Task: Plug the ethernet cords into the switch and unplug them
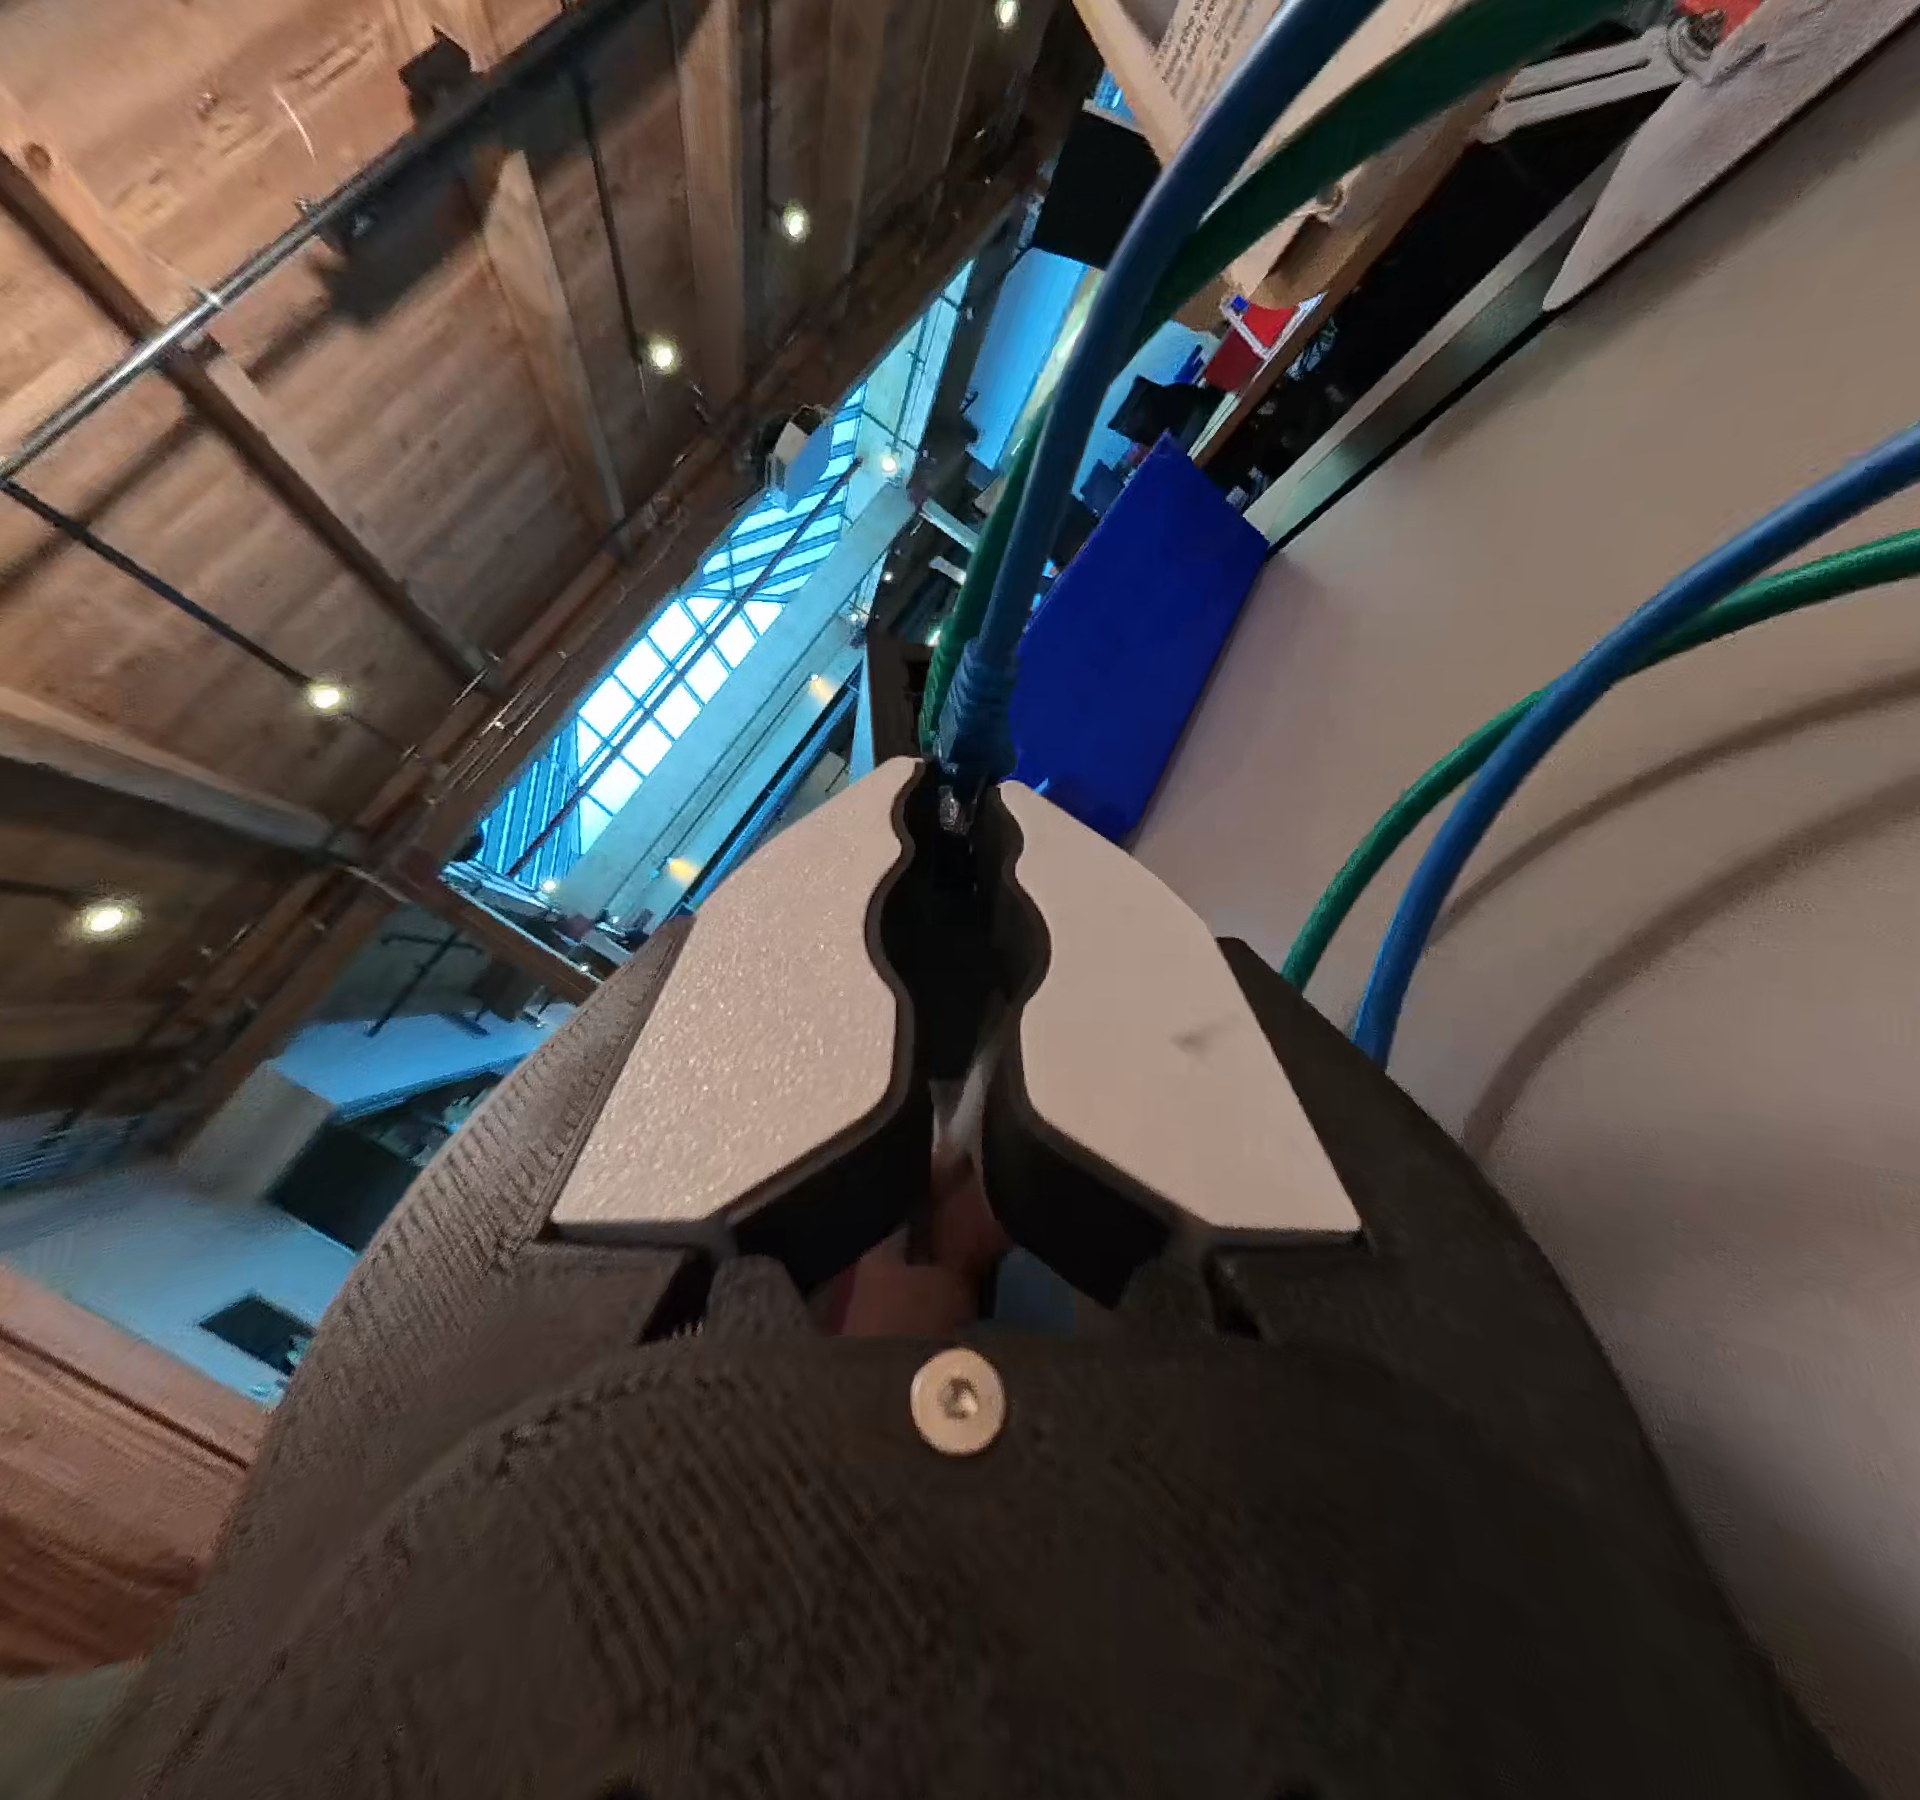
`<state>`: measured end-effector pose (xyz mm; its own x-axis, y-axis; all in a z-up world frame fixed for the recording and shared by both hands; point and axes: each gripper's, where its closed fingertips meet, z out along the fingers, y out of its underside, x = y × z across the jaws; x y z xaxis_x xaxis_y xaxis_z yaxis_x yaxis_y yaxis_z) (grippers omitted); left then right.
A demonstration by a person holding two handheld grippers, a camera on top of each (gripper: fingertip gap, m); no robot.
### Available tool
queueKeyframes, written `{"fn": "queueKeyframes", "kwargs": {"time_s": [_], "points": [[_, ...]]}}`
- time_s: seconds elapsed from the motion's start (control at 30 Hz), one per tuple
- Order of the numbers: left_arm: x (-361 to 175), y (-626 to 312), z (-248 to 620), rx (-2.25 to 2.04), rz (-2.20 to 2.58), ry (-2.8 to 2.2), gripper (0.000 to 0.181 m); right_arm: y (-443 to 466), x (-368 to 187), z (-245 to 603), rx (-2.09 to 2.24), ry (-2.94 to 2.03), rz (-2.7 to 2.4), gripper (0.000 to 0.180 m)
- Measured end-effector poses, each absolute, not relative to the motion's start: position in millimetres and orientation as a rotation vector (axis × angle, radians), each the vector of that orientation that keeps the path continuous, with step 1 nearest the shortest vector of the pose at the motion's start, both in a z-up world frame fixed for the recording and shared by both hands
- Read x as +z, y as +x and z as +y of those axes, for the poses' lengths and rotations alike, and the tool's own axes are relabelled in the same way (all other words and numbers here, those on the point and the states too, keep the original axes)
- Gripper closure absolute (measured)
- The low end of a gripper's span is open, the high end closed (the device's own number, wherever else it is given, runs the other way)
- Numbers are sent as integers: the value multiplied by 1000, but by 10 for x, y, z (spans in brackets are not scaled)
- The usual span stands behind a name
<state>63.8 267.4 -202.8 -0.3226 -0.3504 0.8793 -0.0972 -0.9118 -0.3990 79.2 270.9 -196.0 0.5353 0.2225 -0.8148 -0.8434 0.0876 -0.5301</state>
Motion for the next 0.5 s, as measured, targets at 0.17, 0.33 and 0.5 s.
{"fn": "queueKeyframes", "kwargs": {"time_s": [0.17, 0.33, 0.5], "points": [[-1997, 588, 2837, -2153, 620, -1676, 152, 902, -1800, 2608, 826, -1215, 587, 172], [-1853, 468, 3088, -2172, 582, -1629, 153, 840, -1735, 2470, 662, -1432, 374, 172], [-1765, 315, 3365, -2071, 530, -1608, 154, 726, -1405, 2312, 477, -1674, 29, 172]]}}
